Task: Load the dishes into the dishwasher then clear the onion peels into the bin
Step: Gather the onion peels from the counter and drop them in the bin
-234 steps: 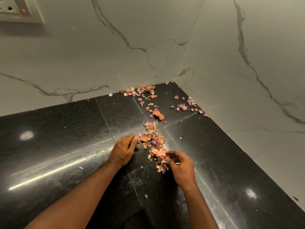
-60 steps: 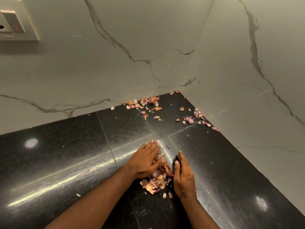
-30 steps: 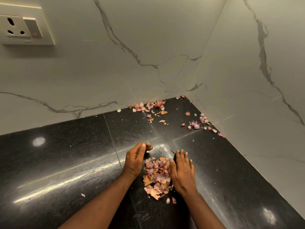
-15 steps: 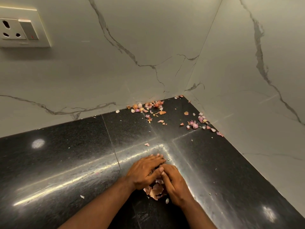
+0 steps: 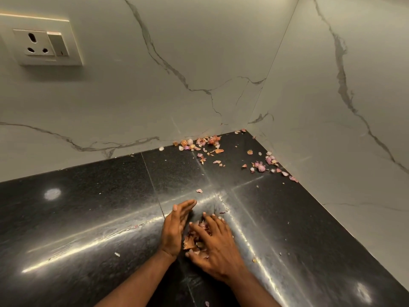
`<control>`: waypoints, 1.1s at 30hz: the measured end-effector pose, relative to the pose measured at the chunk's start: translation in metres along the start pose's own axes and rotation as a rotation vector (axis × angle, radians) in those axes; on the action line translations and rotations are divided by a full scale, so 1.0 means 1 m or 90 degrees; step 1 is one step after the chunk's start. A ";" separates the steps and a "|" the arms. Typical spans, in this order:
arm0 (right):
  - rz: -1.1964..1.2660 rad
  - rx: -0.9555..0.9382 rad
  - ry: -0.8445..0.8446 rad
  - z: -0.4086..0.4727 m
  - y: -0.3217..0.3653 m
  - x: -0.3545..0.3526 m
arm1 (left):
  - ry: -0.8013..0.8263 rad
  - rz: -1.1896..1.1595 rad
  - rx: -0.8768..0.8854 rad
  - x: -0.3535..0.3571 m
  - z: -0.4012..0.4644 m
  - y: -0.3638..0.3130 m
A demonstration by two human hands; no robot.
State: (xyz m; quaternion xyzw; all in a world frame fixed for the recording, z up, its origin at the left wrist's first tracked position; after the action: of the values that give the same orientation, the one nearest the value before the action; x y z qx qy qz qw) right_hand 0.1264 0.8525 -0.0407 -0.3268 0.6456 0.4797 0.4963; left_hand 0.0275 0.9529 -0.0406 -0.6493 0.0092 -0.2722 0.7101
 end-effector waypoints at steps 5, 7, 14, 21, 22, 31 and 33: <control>0.004 -0.104 -0.075 0.013 0.016 -0.006 | -0.041 0.016 0.005 -0.004 -0.001 -0.005; 0.019 -0.125 -0.081 0.015 0.021 -0.009 | -0.051 0.019 0.005 -0.006 -0.001 -0.006; 0.053 -0.141 -0.178 0.012 0.018 -0.012 | -0.028 0.042 0.023 -0.002 0.000 -0.001; 0.789 0.312 -0.172 0.009 -0.058 -0.038 | 0.039 0.189 0.063 -0.002 -0.001 0.011; 0.909 0.392 -0.193 0.003 -0.071 -0.037 | 0.058 0.224 0.066 0.001 -0.001 0.012; 1.478 0.503 -0.026 -0.045 -0.097 -0.004 | 0.285 0.779 0.090 0.036 0.076 0.017; 1.501 0.469 0.048 -0.053 -0.095 -0.002 | 0.329 0.868 0.040 0.031 0.092 0.028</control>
State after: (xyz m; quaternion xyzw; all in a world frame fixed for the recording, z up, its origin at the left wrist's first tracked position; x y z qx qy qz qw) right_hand 0.1944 0.7714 -0.0646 0.6003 0.6561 0.4136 -0.1955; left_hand 0.0978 1.0248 -0.0419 -0.3933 0.5711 0.0860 0.7154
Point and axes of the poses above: each hand's wrist, its own z-axis towards the middle knuckle, its own x-axis out of the palm, y = z × x, the point moved 9 cm from there along z, towards the middle knuckle, and after that the axes turned 14 degrees about x, right-handed, at the moved point
